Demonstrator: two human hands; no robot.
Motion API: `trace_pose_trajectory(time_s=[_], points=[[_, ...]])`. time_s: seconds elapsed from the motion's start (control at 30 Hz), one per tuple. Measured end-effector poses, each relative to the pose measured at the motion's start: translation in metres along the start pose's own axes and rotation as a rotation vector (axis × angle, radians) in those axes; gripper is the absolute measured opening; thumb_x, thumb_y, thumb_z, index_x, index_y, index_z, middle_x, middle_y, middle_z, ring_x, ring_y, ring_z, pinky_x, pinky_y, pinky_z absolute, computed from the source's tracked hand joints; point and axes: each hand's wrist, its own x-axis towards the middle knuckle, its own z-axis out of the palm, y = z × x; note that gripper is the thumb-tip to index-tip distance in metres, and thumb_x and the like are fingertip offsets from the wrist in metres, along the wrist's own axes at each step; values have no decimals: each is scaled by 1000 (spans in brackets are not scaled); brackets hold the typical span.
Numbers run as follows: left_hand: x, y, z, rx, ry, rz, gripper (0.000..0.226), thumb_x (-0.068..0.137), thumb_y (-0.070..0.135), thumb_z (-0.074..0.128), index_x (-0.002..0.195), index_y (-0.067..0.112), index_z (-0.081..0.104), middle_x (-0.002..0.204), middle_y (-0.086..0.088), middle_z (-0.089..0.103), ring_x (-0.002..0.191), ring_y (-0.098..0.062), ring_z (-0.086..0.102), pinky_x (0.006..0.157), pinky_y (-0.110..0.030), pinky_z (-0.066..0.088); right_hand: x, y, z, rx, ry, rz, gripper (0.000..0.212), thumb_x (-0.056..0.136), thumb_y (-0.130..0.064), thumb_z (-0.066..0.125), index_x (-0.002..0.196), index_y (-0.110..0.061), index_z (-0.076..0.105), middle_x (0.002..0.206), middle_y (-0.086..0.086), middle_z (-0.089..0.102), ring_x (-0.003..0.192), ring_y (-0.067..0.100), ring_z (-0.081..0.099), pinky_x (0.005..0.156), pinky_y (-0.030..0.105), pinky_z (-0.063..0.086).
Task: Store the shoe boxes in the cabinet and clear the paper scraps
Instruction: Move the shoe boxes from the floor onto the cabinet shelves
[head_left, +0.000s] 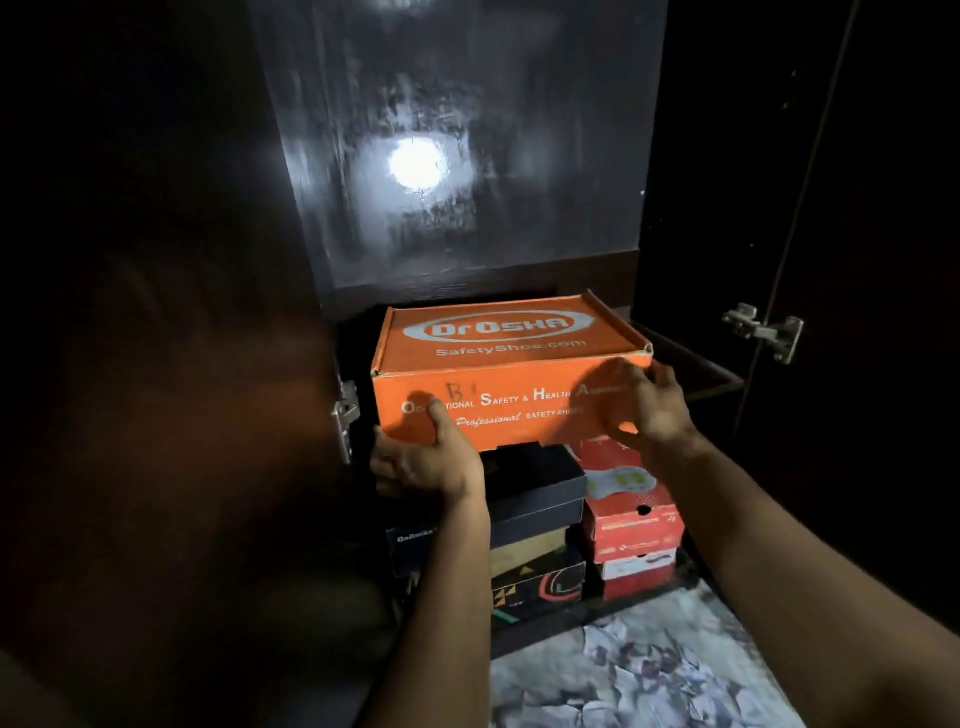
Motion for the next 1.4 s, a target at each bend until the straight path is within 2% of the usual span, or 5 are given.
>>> trace_pose_trajectory(time_s=[0.4,0.6,0.97,1.13,1.4], points=[[10,-9,-3,101,32,109,89,91,41,67,162,16,20,166,-12,27,147,-40,25,118,-43,23,45,17,39,-122,-70,33,63,93,-50,62,148,-23,46,133,12,62,121,34,62,109,52,50],[-26,-9,-9,-3,40,234,62,83,23,71,141,14,53,144,-17,50,130,-42,43,107,-41,31,3,7,-2,-135,-68,-49,34,98,-38,65,129,-28,53,124,13,67,112,33,69,102,54,55],[-197,-76,16,57,-819,353,20,80,25,62,100,27,64,92,6,68,92,-21,67,83,-40,56,-130,42,-204,-577,-73,-73,21,98,-28,68,119,-24,68,105,-4,74,92,7,70,78,22,52],[-298,-129,4,189,-1177,258,19,88,10,64,103,20,68,90,-3,69,80,-13,64,65,-8,44,-205,66,-322,-636,123,46,15,98,-16,66,112,-16,70,103,0,77,90,11,71,77,23,56],[-439,-260,-17,608,-1716,15,36,60,51,61,86,28,69,93,-4,74,98,-34,72,92,-44,56,-319,133,-491,-572,645,283,18,97,-19,68,113,-13,72,99,1,73,87,13,68,70,19,50]])
